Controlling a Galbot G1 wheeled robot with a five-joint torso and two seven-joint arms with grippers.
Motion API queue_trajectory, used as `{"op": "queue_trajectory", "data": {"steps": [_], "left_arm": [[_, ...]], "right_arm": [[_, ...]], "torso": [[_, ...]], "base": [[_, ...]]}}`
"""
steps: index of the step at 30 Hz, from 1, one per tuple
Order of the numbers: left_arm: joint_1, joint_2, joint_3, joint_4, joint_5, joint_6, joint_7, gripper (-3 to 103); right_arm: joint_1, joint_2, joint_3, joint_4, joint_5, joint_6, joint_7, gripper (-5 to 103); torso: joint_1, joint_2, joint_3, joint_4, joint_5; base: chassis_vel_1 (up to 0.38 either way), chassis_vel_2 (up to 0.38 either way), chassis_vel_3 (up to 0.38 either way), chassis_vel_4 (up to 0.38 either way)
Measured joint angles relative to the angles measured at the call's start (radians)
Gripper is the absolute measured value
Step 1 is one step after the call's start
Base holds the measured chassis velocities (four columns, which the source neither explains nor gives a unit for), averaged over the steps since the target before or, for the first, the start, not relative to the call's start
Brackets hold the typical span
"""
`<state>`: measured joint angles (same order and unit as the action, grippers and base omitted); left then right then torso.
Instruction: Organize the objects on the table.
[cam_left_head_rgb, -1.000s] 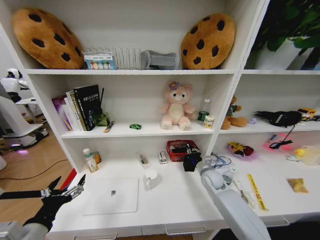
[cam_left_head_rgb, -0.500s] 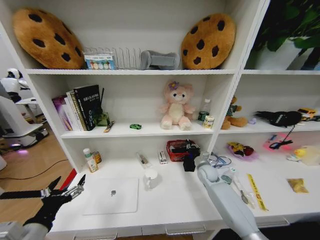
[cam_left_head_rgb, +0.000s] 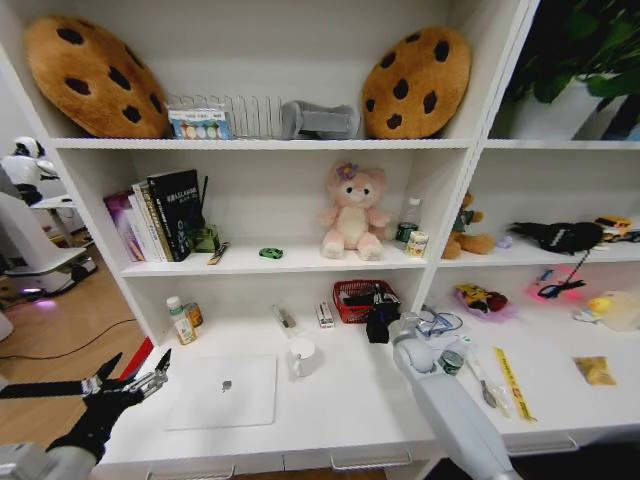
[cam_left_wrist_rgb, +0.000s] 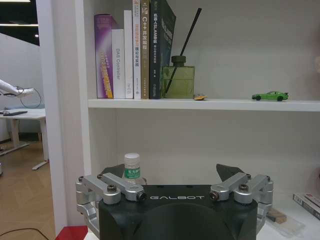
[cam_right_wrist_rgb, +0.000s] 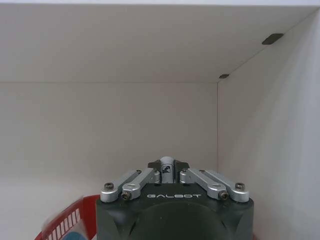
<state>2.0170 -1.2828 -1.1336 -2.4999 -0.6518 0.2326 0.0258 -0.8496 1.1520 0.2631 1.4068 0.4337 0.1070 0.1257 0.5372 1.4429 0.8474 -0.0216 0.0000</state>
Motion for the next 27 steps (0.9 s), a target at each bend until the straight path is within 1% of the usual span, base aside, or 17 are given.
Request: {"op": "queue_trajectory", "data": {"steps": [5,8,14,15,16,17,18,21,22,24,25,26,27], "left_arm": [[0.0,0.0,0.0,0.0,0.0,0.0,0.0,100],[0.0,0.0,0.0,0.0,0.0,0.0,0.0,100],[0.0,0.0,0.0,0.0,0.0,0.0,0.0,100],[0.0,0.0,0.0,0.0,0.0,0.0,0.0,100],[0.0,0.0,0.0,0.0,0.0,0.0,0.0,100],[0.0,0.0,0.0,0.0,0.0,0.0,0.0,100],[0.0,0.0,0.0,0.0,0.0,0.0,0.0,100],[0.0,0.0,0.0,0.0,0.0,0.0,0.0,100],[0.0,0.0,0.0,0.0,0.0,0.0,0.0,100],[0.0,0.0,0.0,0.0,0.0,0.0,0.0,100],[0.0,0.0,0.0,0.0,0.0,0.0,0.0,100],[0.0,0.0,0.0,0.0,0.0,0.0,0.0,100],[0.0,0.0,0.0,0.0,0.0,0.0,0.0,100]], "right_arm": [[-0.018,0.0,0.009,0.002,-0.007,0.009,0.009,13],[-0.032,0.0,0.013,-0.001,-0.027,0.043,0.009,13],[-0.041,0.005,0.015,-0.011,-0.041,0.076,0.009,12],[-0.043,0.006,0.016,-0.013,-0.045,0.08,0.009,16],[-0.043,0.006,0.016,-0.013,-0.045,0.08,0.009,16],[-0.045,0.006,0.017,-0.013,-0.047,0.08,0.009,22],[-0.045,0.006,0.017,-0.013,-0.047,0.08,0.009,22],[-0.049,-0.002,0.019,-0.012,-0.046,0.081,-0.001,38],[-0.049,-0.002,0.019,-0.012,-0.046,0.081,-0.001,38],[-0.051,-0.009,0.02,-0.005,-0.042,0.081,-0.006,48],[-0.054,-0.013,0.021,0.003,-0.035,0.08,-0.007,48],[-0.06,-0.017,0.022,0.013,-0.026,0.08,-0.011,54],[-0.06,-0.017,0.022,0.013,-0.026,0.08,-0.011,54]], "torso": [[0.0,0.0,0.0,-0.0001,0.0],[0.0,0.0,0.0,-0.0002,0.0],[0.0,0.0,0.0,-0.0001,0.0],[0.0,0.0,0.0,-0.0001,0.0],[0.0,0.0,0.0,-0.0001,0.0],[0.0,0.0,0.0,-0.0001,0.0],[0.0,0.0,0.0,-0.0001,0.0],[0.0,0.0,0.0,-0.0001,0.0001],[0.0,0.0,0.0,-0.0001,0.0001],[0.0,0.0,0.0,-0.0001,0.0],[0.0,0.0,0.0,-0.0001,0.0001],[0.0,0.0,0.0,0.0,0.0001],[0.0,0.0,0.0,0.0,0.0001]], "base": [[0.0,0.0,0.0,0.0],[0.0,0.0,0.0,0.0],[0.0,0.0,0.0,0.0],[0.0,0.0,0.0,0.0],[0.0,0.0,0.0,0.0],[0.0,0.0,0.0,0.0],[0.0,0.0,0.0,0.0],[0.0,0.0,0.0,0.0],[0.0,0.0,0.0,0.0],[0.0,0.0,0.0,0.0],[0.0,0.0,0.0,0.0],[0.0,0.0,0.0,0.0],[0.0,0.0,0.0,0.0]]}}
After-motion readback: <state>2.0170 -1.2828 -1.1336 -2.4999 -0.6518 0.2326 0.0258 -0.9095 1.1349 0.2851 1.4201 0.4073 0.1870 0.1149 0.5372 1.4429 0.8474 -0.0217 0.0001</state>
